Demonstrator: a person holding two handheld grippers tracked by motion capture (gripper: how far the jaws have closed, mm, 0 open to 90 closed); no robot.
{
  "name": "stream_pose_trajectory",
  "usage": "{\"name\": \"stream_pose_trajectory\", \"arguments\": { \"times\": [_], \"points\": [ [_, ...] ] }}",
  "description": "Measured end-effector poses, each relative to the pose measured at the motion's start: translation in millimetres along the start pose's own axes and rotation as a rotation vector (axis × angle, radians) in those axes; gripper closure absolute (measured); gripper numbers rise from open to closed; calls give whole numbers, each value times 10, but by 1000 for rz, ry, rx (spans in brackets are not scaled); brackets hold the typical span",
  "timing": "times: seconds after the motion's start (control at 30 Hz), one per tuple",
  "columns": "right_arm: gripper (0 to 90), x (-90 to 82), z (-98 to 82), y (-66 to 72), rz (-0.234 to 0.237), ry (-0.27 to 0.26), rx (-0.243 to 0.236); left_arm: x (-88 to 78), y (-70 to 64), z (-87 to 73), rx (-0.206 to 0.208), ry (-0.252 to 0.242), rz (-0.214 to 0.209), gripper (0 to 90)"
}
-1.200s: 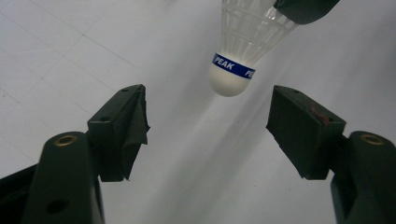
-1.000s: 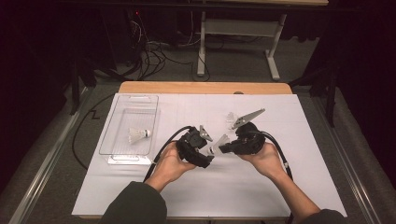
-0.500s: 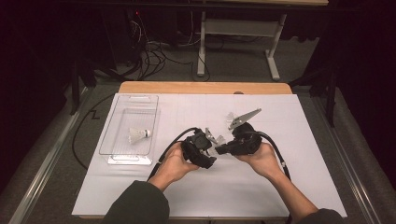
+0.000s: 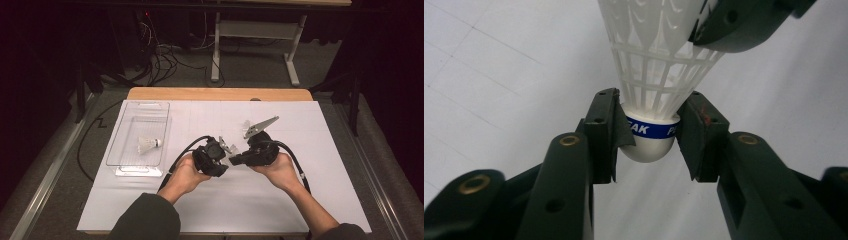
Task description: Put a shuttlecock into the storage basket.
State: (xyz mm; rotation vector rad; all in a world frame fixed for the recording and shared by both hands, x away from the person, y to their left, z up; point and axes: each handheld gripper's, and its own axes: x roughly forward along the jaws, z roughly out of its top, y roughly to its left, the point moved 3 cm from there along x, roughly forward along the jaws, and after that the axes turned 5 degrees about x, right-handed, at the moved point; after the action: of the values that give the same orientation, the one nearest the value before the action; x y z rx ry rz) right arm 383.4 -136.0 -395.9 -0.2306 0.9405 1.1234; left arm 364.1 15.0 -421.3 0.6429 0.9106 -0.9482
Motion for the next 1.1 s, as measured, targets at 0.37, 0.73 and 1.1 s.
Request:
{"name": "stream_pose_trajectory", "arguments": {
  "times": [0.37,0.73,1.1],
  "points": [
    [900,37,7,-2,-2,1,-8,3,-1,-12,6,33,-6,648],
    [738,-2,-12,-8,-60,-4,-10,-9,29,-20,-23,47,-6,650],
    [480,-155,-111,29,-189,-87,-61,-46,67,-49,-47,56,-1,651]
  ]
}}
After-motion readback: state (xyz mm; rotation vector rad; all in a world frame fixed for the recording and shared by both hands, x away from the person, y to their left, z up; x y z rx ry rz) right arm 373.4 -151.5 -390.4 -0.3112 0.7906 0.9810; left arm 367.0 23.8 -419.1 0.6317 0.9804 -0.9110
